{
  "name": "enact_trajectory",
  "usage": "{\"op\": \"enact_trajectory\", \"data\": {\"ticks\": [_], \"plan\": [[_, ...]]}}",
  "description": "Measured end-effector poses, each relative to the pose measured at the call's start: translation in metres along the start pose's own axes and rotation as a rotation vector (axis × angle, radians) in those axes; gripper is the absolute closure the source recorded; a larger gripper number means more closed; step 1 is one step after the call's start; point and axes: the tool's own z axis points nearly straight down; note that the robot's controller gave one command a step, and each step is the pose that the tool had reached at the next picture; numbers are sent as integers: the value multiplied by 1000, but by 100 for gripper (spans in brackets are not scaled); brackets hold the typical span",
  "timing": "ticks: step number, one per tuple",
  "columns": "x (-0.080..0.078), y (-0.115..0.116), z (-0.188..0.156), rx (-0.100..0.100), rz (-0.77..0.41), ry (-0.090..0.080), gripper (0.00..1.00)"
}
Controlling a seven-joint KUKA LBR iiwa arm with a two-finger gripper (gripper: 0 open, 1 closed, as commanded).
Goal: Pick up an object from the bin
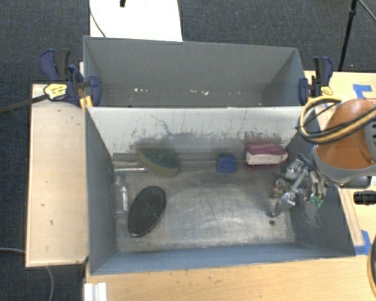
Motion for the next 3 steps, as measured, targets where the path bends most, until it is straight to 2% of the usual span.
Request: {"op": "enact_trajectory", "data": {"ticks": [1,2,3], "plan": [[-3,8,0,1,110,2,0],[-5,6,-1,2,108,-5,100],[-6,7,-36,2,101,-4,100]]}}
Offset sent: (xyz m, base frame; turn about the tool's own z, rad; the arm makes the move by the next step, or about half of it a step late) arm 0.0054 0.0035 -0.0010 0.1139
